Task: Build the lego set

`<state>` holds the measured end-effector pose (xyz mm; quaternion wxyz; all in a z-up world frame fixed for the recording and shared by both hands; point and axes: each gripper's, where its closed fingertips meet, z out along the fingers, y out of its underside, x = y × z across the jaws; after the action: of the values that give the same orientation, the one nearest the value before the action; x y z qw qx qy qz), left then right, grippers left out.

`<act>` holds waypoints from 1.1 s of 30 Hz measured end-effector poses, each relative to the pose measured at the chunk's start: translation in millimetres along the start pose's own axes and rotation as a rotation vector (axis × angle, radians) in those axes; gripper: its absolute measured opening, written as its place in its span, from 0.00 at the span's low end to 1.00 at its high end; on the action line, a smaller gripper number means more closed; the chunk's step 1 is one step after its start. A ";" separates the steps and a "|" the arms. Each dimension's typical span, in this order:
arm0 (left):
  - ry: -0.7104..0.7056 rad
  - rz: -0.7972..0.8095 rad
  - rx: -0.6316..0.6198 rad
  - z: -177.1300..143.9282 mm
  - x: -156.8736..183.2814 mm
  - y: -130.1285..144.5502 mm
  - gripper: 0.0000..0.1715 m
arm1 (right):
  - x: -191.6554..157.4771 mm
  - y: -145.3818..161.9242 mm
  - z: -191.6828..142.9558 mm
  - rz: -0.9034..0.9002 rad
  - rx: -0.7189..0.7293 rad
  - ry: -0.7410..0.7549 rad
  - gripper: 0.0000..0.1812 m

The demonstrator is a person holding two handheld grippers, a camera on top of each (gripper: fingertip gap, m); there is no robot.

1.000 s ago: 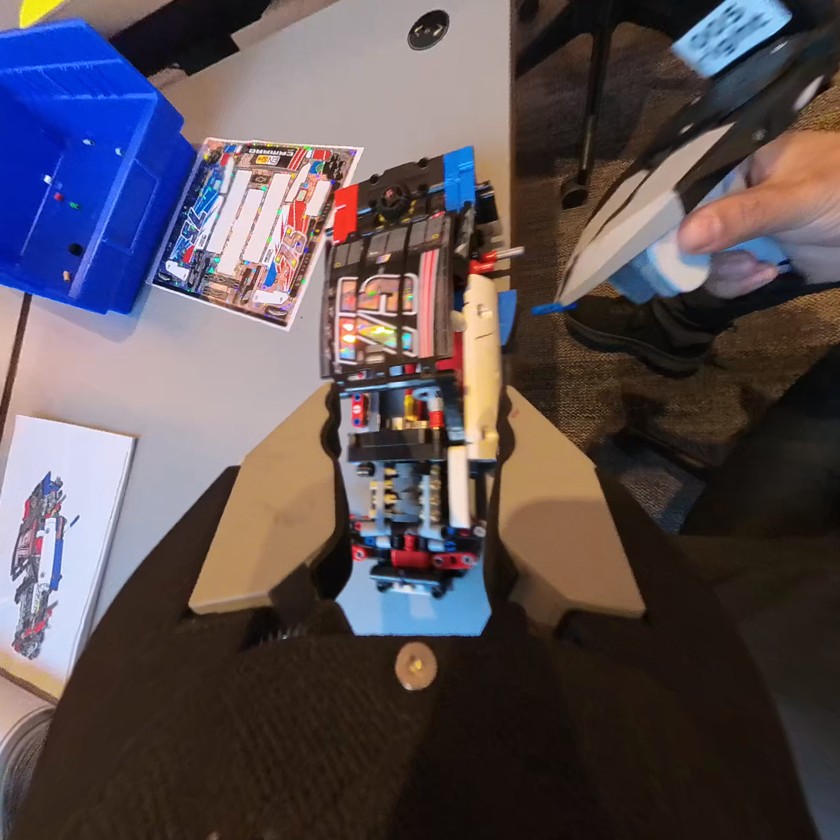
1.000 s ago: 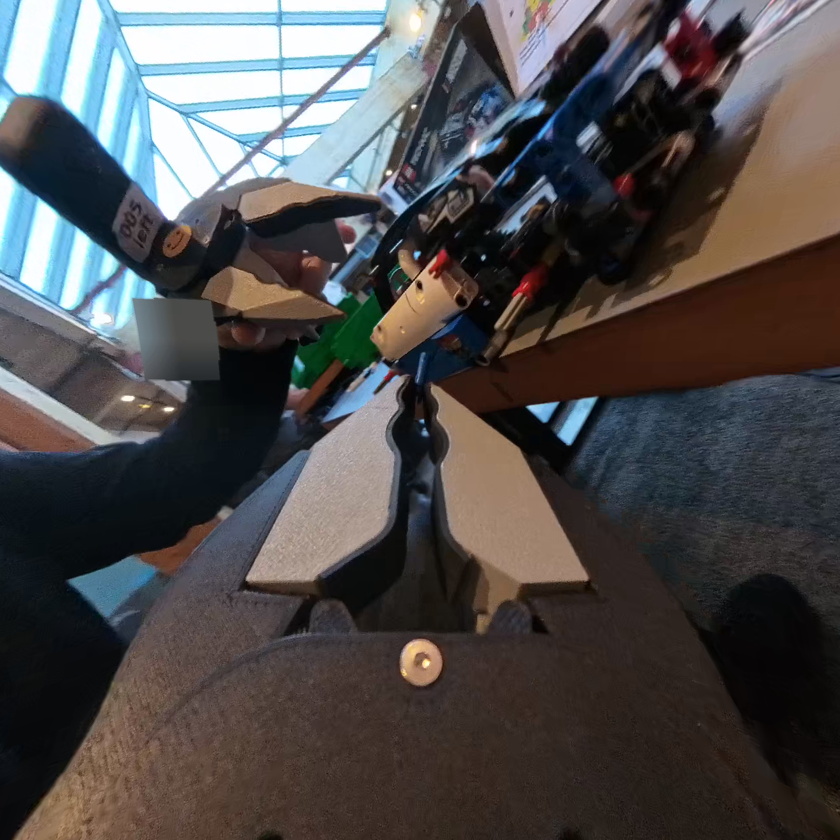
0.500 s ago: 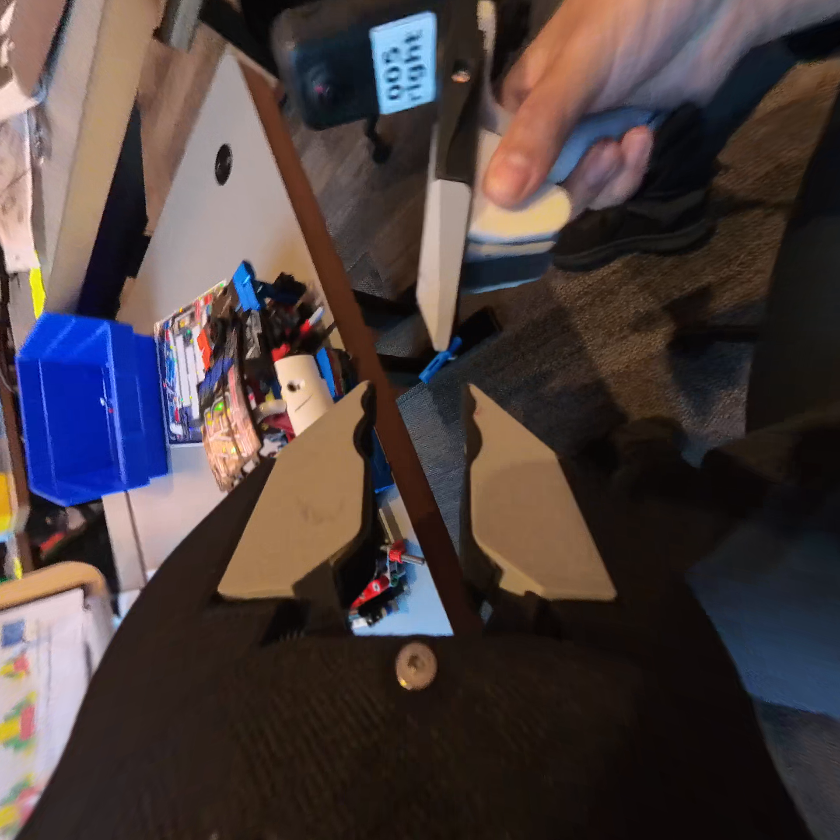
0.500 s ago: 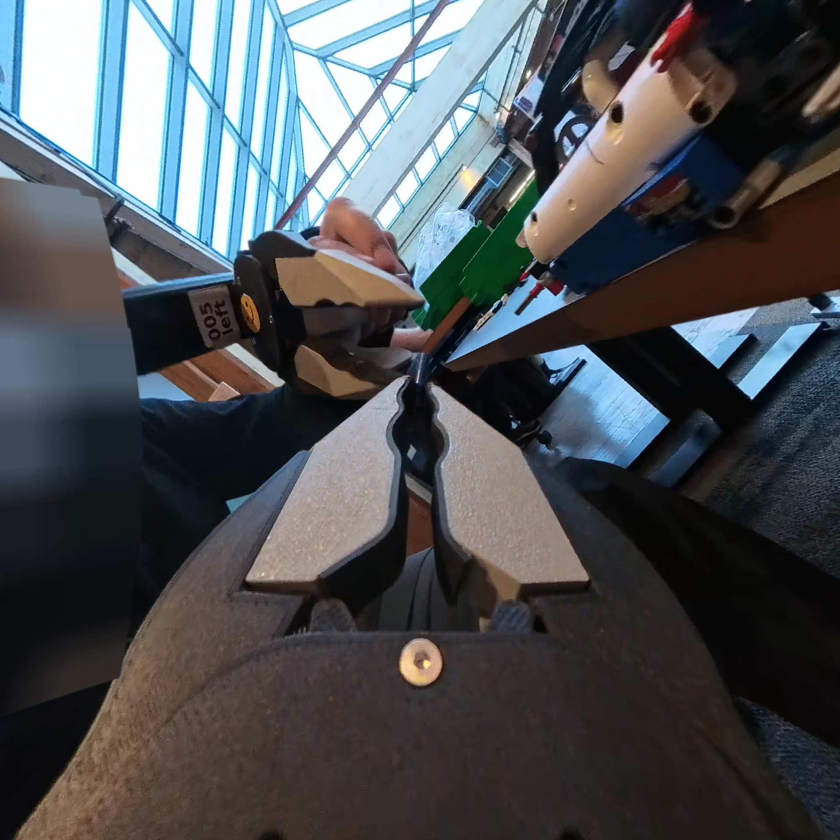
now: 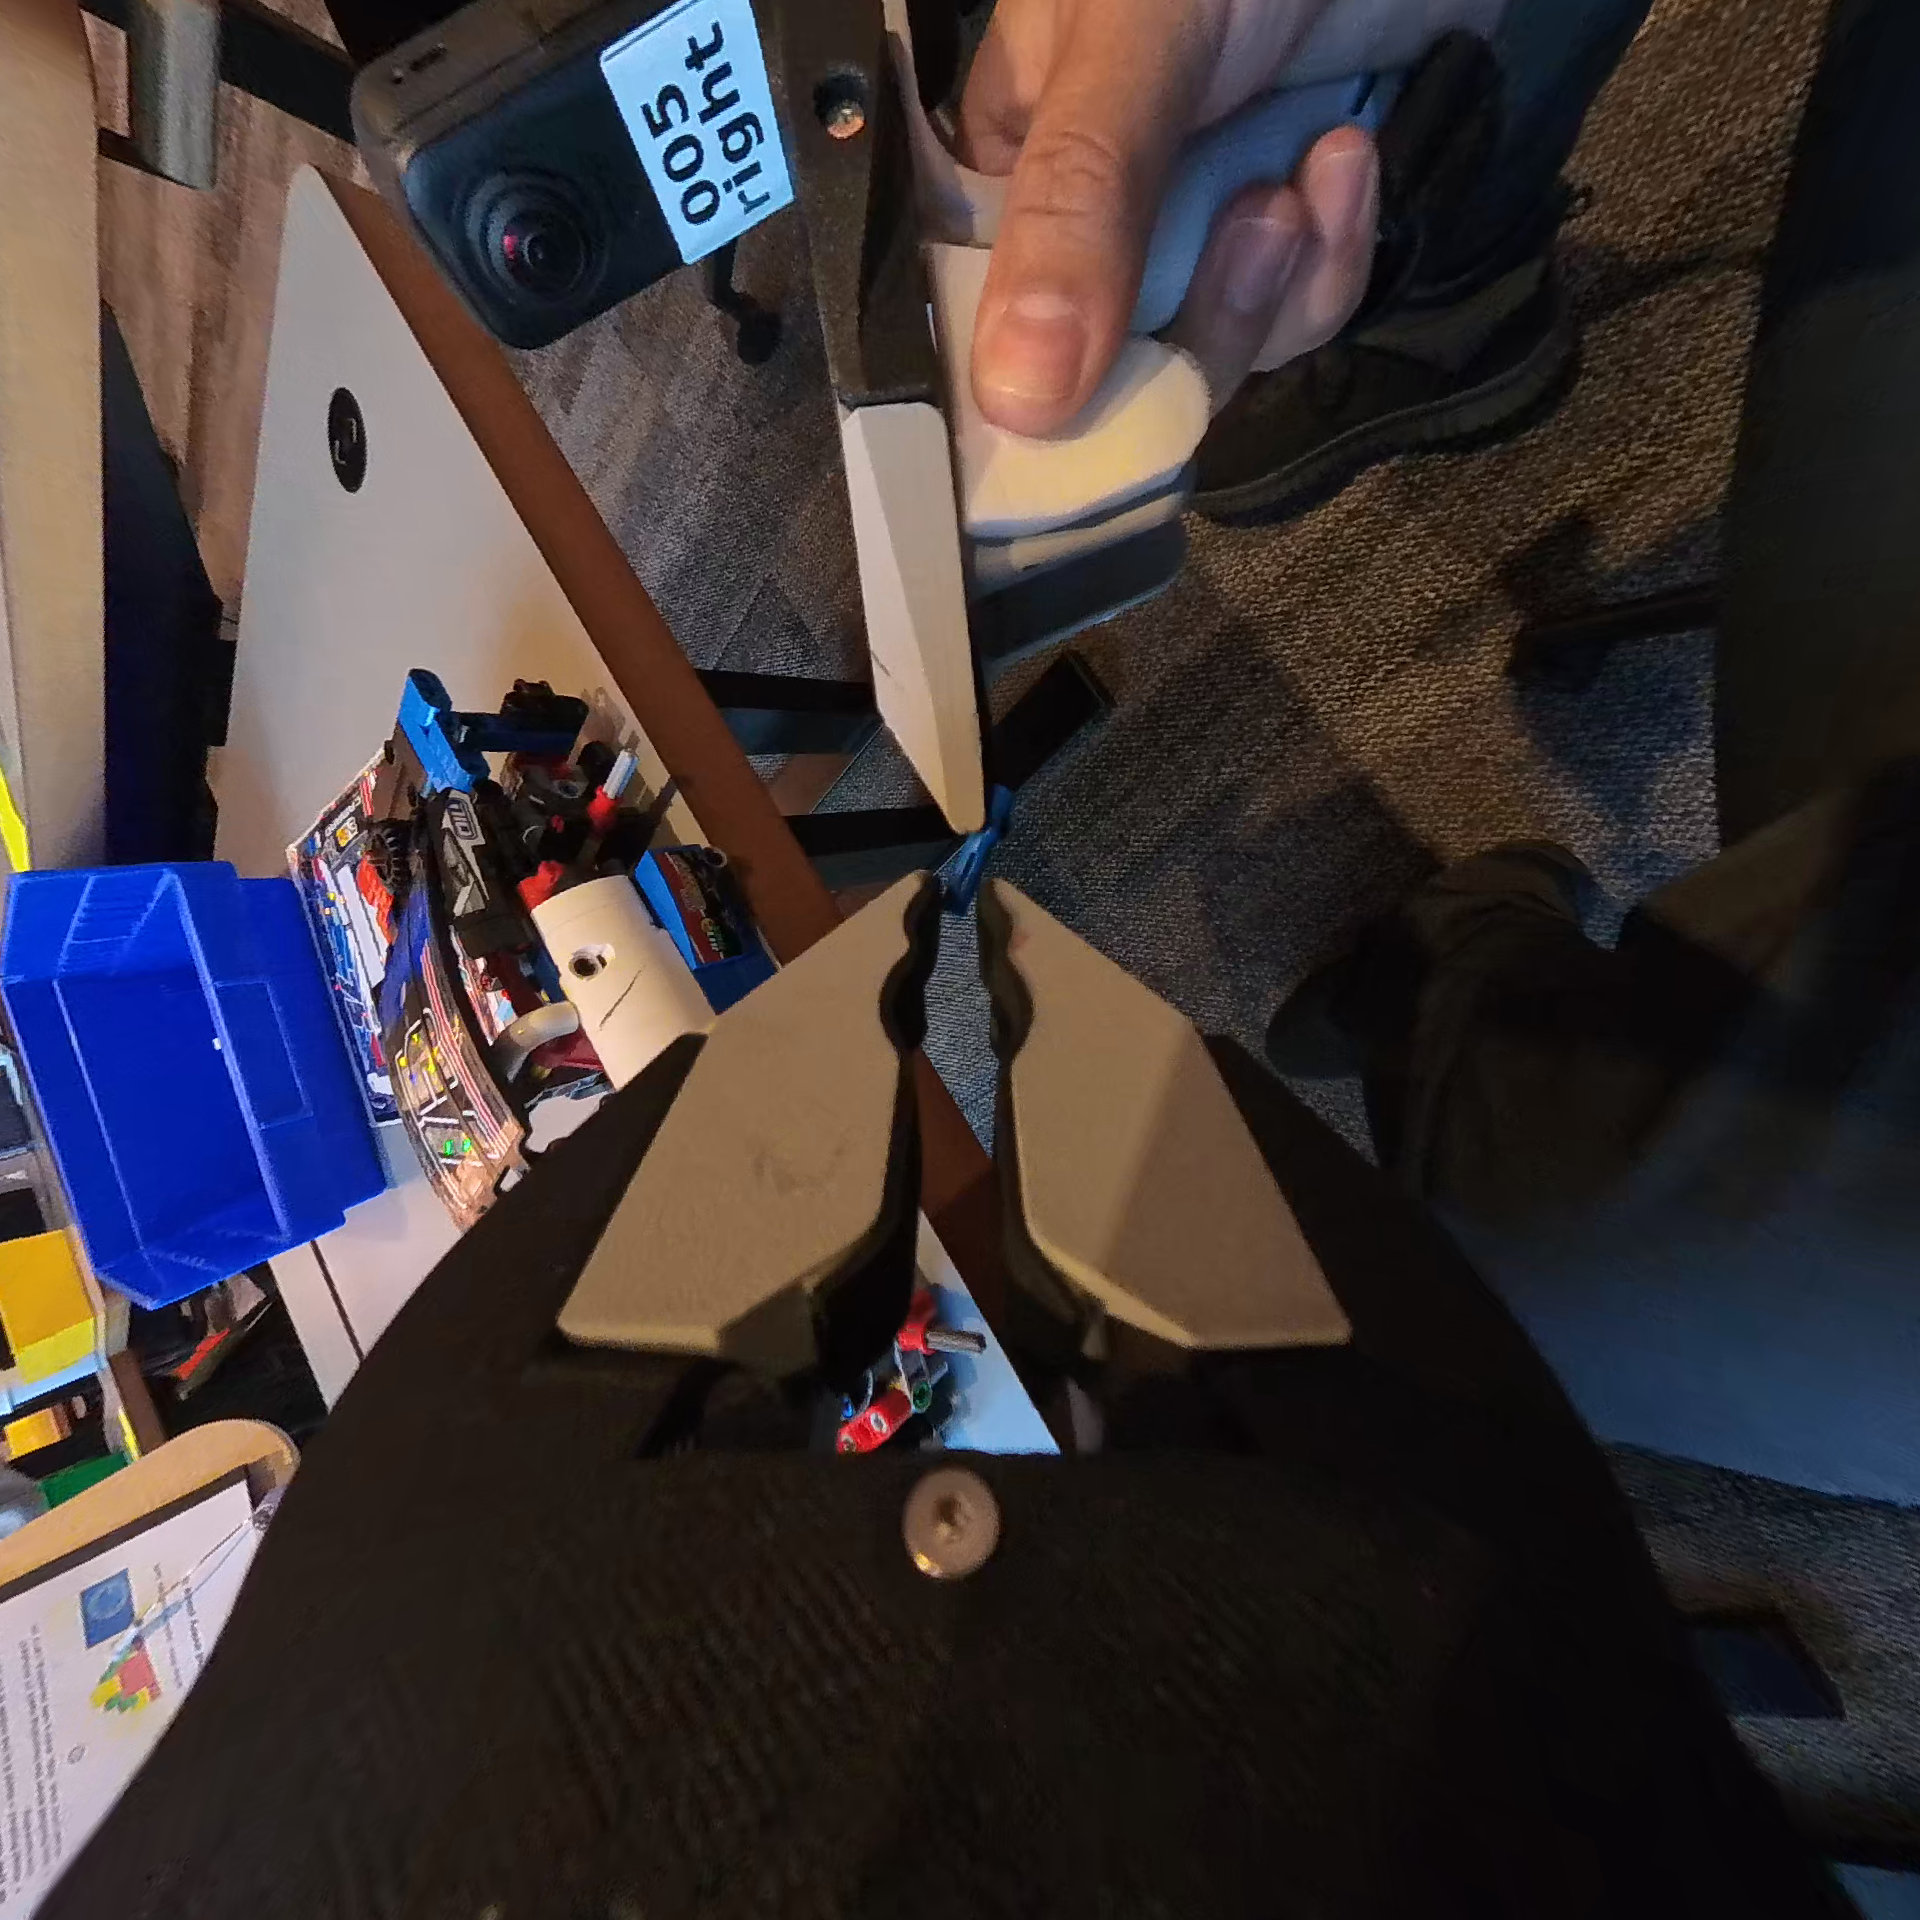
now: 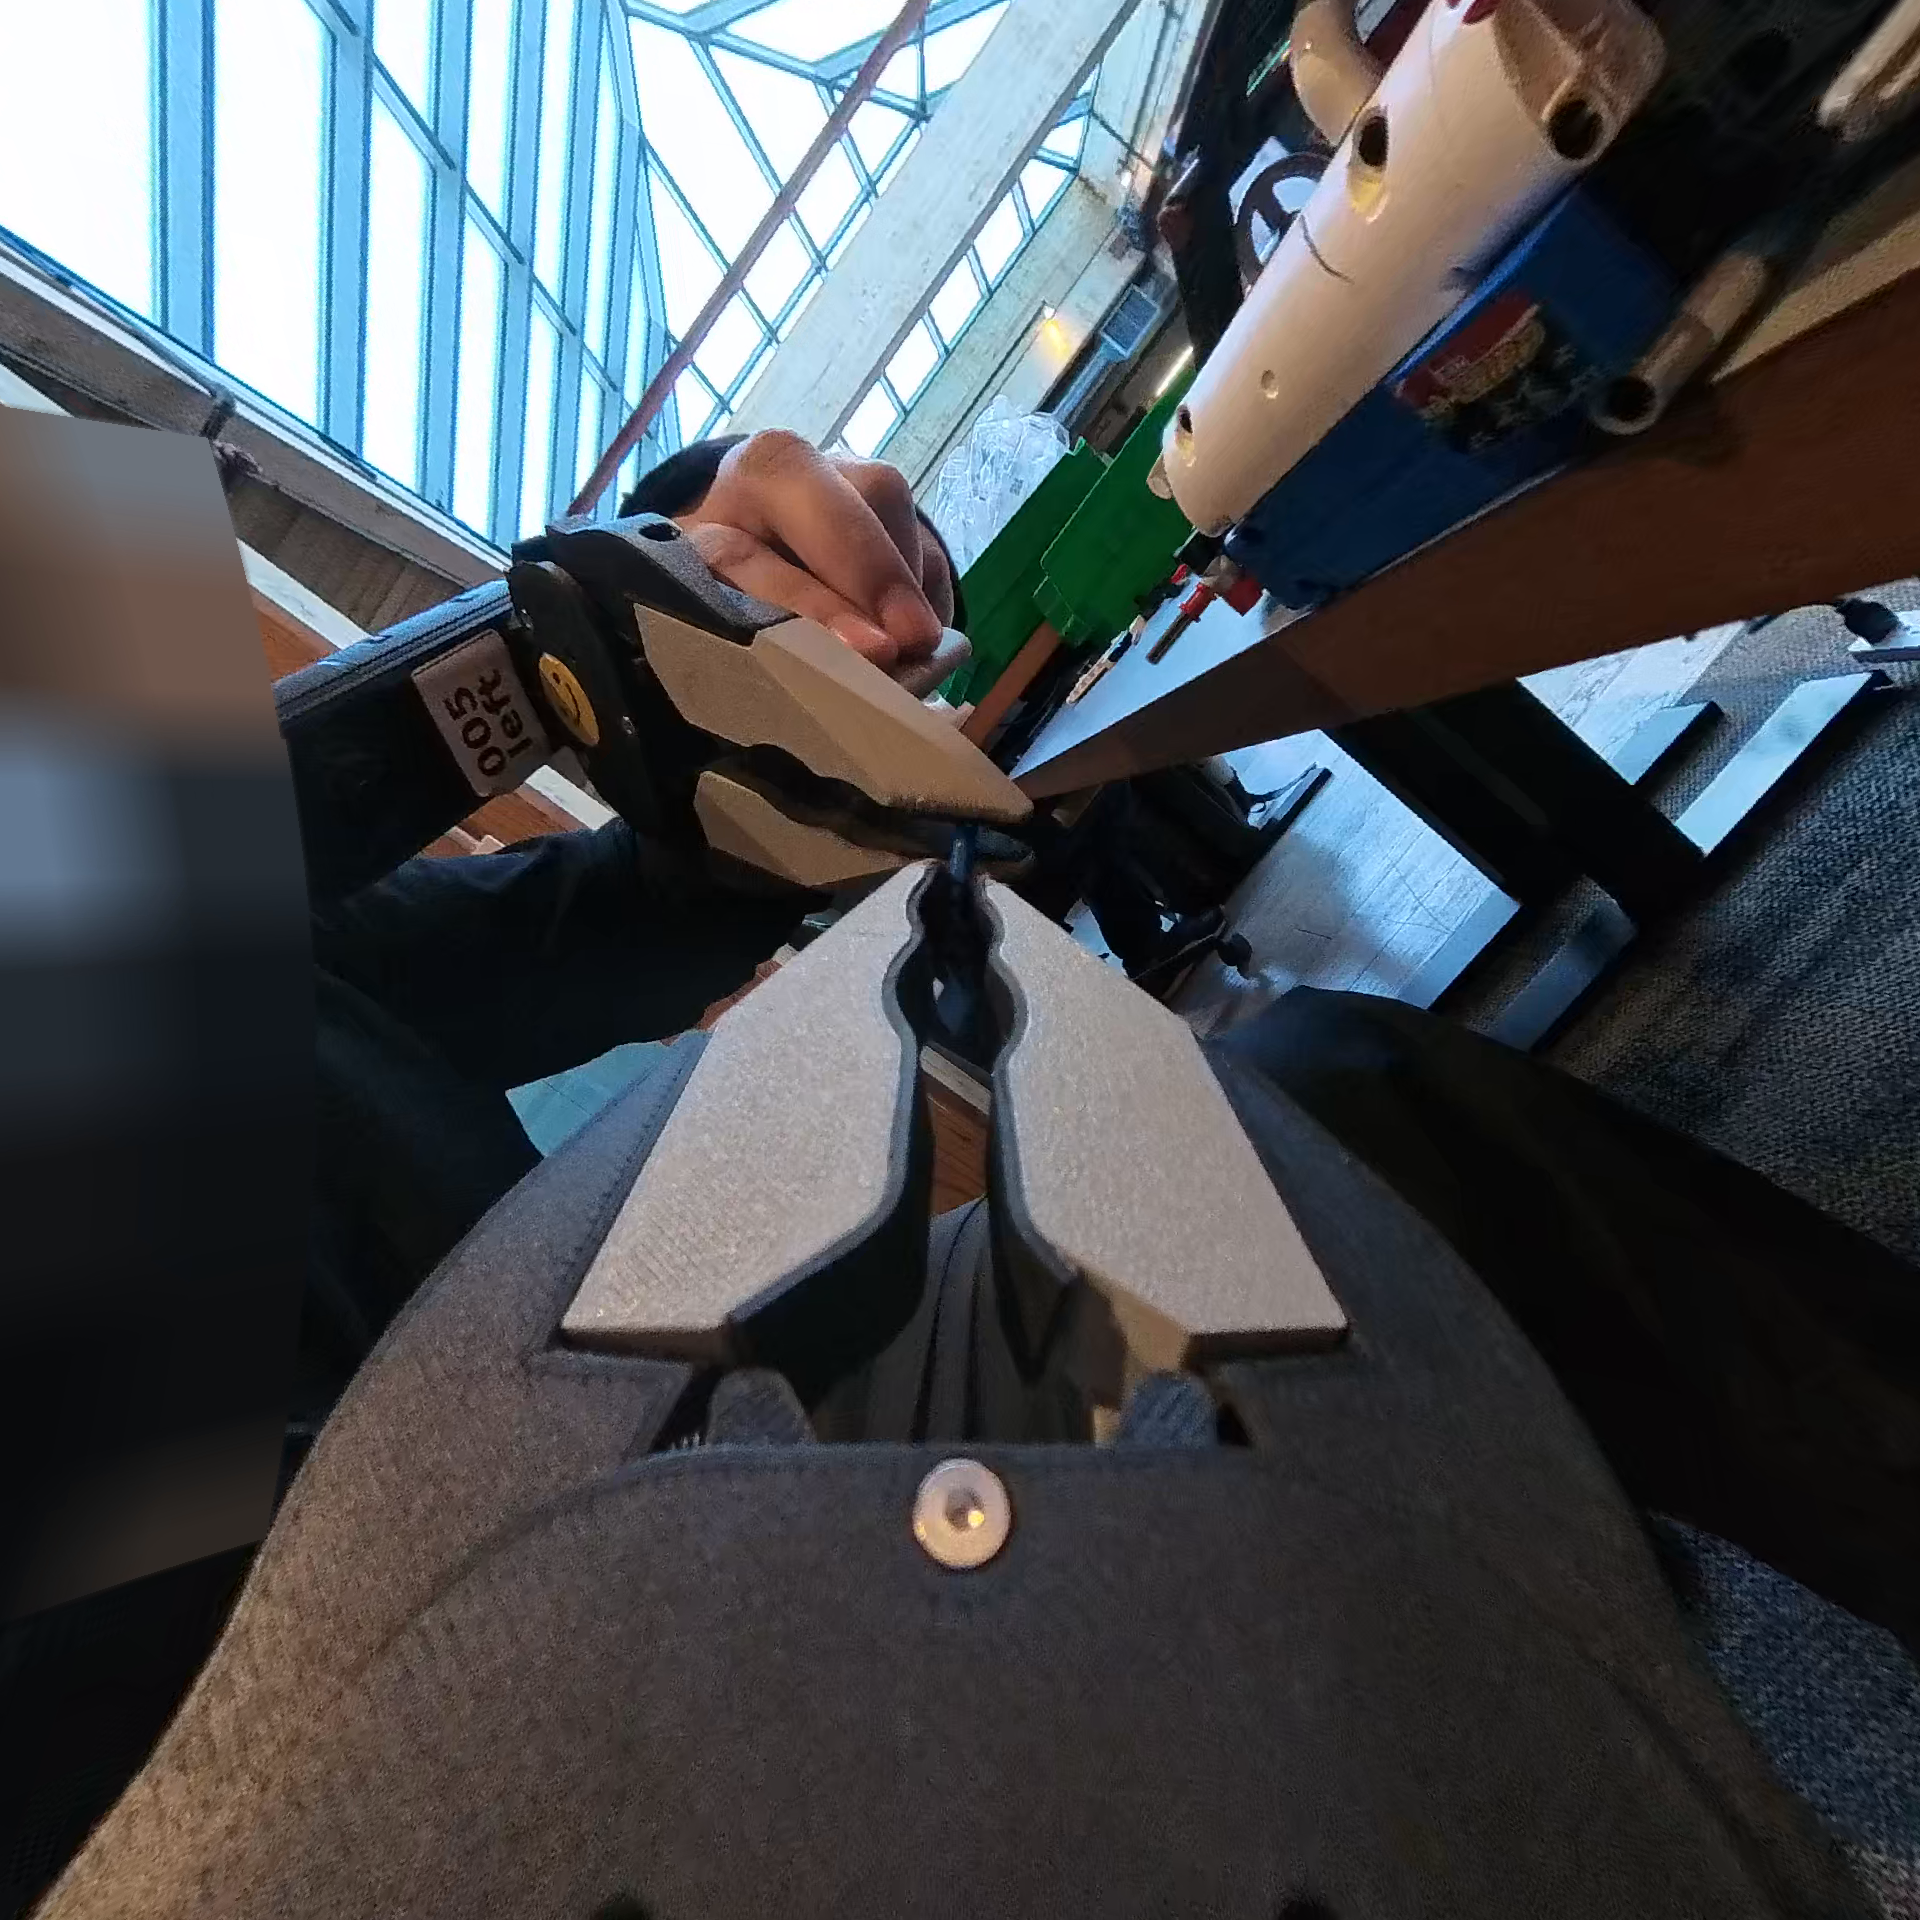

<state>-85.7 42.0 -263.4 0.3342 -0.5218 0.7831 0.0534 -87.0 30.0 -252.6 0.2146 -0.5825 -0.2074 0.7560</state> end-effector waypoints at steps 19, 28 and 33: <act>-0.013 -0.022 -0.036 13.8 -9.5 7.0 0.01 | 12.1 -12.1 -6.3 -0.065 0.076 0.079 0.03; -0.010 -0.014 -0.041 17.4 -7.9 6.9 0.01 | 16.1 -10.9 -5.8 -0.084 0.071 0.107 0.02; -0.017 -0.067 -0.039 19.7 -10.6 7.8 0.01 | 18.9 -12.5 -6.9 -0.113 0.086 0.134 0.01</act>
<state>-80.7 62.4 -274.5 0.3320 -0.5539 0.7610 0.0618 -83.6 51.5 -262.1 0.2951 -0.6095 -0.1922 0.7103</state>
